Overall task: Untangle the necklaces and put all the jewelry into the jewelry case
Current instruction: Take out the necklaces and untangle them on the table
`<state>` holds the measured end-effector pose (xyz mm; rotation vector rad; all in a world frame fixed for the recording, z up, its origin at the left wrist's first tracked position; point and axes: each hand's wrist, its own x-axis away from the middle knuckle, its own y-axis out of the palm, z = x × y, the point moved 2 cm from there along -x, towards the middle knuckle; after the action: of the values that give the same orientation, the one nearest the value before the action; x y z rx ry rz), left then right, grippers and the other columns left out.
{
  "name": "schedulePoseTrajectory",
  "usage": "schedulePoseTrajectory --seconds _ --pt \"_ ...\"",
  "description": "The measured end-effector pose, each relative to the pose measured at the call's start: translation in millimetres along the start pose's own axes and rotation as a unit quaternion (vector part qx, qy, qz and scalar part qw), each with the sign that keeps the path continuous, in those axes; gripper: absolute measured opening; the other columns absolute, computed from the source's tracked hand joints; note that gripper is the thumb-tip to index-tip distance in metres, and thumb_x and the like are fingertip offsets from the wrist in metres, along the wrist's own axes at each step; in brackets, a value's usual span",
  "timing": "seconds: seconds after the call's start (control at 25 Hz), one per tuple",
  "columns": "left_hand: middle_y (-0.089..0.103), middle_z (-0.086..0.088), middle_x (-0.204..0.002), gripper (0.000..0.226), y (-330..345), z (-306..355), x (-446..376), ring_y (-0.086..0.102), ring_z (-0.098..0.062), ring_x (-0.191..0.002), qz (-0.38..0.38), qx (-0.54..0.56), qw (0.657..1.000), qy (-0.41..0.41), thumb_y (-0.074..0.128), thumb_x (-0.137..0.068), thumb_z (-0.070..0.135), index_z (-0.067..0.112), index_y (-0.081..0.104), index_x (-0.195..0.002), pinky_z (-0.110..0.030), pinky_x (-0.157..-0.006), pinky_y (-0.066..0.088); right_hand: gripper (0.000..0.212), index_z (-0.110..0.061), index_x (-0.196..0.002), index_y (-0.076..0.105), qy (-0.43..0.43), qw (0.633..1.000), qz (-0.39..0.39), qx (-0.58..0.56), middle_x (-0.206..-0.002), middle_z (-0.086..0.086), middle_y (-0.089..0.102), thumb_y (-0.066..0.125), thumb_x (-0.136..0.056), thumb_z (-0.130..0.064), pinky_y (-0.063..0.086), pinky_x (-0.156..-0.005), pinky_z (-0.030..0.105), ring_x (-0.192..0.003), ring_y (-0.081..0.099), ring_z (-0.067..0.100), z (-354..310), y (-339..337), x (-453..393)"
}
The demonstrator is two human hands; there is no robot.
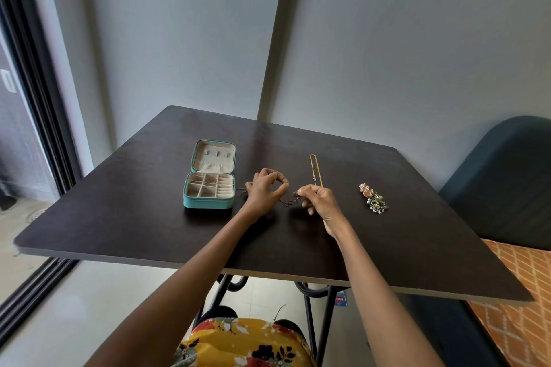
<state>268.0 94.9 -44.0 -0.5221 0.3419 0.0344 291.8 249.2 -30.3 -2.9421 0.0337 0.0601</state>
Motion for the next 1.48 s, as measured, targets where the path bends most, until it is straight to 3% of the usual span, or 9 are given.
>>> schedulePoseTrajectory --seconds 0.24,0.52,0.92,1.08,1.24,1.36,1.48 --pt "0.053 0.007 -0.112 0.006 -3.7 0.1 3.5 0.048 -0.01 -0.105 -0.01 0.035 0.999 0.01 0.067 -0.084 0.028 0.026 0.066 -0.09 -0.033 -0.09 0.019 0.015 -0.013 -0.077 0.062 0.003 1.0 -0.001 -0.004 -0.066 0.001 0.06 0.056 -0.091 -0.009 0.033 -0.042 0.015 -0.05 0.045 0.005 2.5 -4.2 -1.6" --pt "0.058 0.008 -0.115 0.01 -2.6 5.0 3.6 0.043 -0.011 -0.115 -0.038 -0.034 0.998 0.041 0.07 -0.081 0.035 0.027 0.074 -0.088 -0.033 -0.089 0.02 0.014 -0.013 -0.076 0.067 0.005 1.0 -0.006 0.011 -0.067 -0.002 0.059 0.061 -0.088 -0.011 0.034 -0.043 0.014 -0.051 0.045 0.002 5.3 -4.1 -3.4" --pt "0.055 0.007 -0.109 0.006 -0.1 6.3 4.5 0.045 -0.012 -0.11 -0.047 -0.051 0.997 0.043 0.069 -0.08 0.028 0.025 0.064 -0.078 -0.029 -0.084 0.016 0.013 -0.015 -0.076 0.066 0.015 1.0 0.016 0.02 -0.064 -0.001 0.049 0.061 -0.089 -0.016 0.027 -0.041 0.015 -0.051 0.035 0.005 3.3 0.5 -1.5" --pt "0.055 0.007 -0.108 0.006 1.1 4.5 4.1 0.045 -0.012 -0.109 -0.044 -0.047 0.997 0.04 0.067 -0.081 0.028 0.026 0.063 -0.077 -0.03 -0.084 0.017 0.011 -0.017 -0.077 0.065 0.017 0.999 0.045 -0.009 -0.07 -0.004 0.054 0.062 -0.088 -0.018 0.024 -0.04 0.015 -0.052 0.032 0.004 4.9 -1.0 -3.9" --pt "0.054 0.008 -0.11 0.01 -0.4 2.1 3.4 0.043 -0.007 -0.108 -0.016 -0.029 0.999 0.03 0.071 -0.079 0.036 0.029 0.07 -0.087 -0.031 -0.086 0.02 0.013 -0.018 -0.076 0.067 0.022 0.999 0.034 0.014 -0.056 -0.016 0.054 0.063 -0.088 -0.019 0.026 -0.038 0.012 -0.041 0.039 0.001 2.0 -0.3 -1.8" --pt "0.056 0.01 -0.114 0.015 -1.3 1.9 1.7 0.041 -0.007 -0.112 -0.03 -0.047 0.998 0.035 0.072 -0.078 0.038 0.03 0.073 -0.091 -0.032 -0.087 0.02 0.012 -0.016 -0.077 0.068 0.018 0.999 0.023 0.016 -0.065 -0.012 0.061 0.064 -0.087 -0.018 0.027 -0.038 0.011 -0.04 0.041 -0.001 0.0 -0.4 -0.3" --pt "0.059 0.011 -0.111 0.009 0.8 1.7 1.2 0.043 -0.008 -0.11 -0.048 -0.066 0.996 0.039 0.071 -0.079 0.036 0.029 0.073 -0.083 -0.032 -0.085 0.018 0.012 -0.015 -0.076 0.068 0.016 1.0 0.012 0.016 -0.063 -0.009 0.058 0.064 -0.087 -0.016 0.022 -0.04 0.015 -0.041 0.032 0.002 -0.9 -0.9 0.4"
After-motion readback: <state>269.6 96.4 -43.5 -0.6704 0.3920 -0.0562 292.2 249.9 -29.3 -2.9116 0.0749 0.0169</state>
